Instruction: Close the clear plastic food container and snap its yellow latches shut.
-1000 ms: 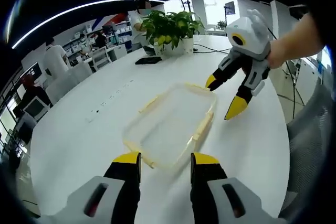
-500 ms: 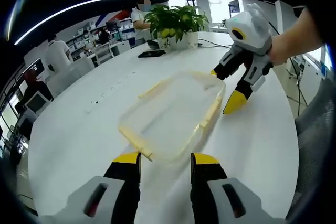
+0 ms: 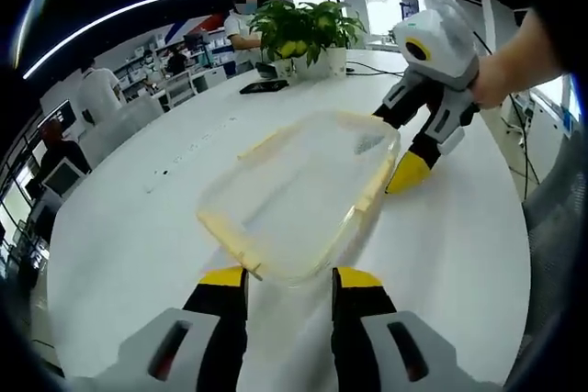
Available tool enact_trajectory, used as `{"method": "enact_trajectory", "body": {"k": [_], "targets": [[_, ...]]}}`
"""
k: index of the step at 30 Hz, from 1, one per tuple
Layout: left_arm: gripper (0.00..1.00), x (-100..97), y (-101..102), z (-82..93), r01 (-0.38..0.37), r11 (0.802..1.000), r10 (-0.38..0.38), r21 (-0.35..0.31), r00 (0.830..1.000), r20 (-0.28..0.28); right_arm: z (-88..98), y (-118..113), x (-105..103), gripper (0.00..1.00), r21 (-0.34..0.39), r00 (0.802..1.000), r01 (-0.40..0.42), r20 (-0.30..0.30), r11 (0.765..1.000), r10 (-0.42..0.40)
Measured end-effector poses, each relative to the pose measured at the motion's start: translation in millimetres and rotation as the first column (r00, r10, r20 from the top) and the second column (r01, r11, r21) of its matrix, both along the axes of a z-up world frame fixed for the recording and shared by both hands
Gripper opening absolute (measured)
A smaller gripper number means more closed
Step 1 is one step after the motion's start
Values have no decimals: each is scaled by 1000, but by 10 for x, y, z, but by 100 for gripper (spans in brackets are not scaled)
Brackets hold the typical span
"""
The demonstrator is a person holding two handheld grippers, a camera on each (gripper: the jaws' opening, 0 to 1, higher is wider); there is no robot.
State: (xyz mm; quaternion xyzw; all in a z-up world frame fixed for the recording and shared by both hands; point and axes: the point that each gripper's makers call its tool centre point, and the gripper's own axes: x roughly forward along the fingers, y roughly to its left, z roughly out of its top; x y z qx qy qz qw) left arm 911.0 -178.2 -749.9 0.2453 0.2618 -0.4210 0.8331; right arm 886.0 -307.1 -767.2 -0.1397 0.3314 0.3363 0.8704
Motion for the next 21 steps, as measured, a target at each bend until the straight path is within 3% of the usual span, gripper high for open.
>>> {"method": "enact_trajectory", "body": {"k": [12, 21], "targets": [[25, -8, 26, -5, -2, 1000, 2, 6, 1000, 12, -14, 25, 11, 38, -39, 1000, -5, 22, 999, 6], [25, -5, 264, -33, -32, 999, 32, 17, 999, 16, -13, 250, 63, 37, -39, 999, -31, 23, 999, 31]]}}
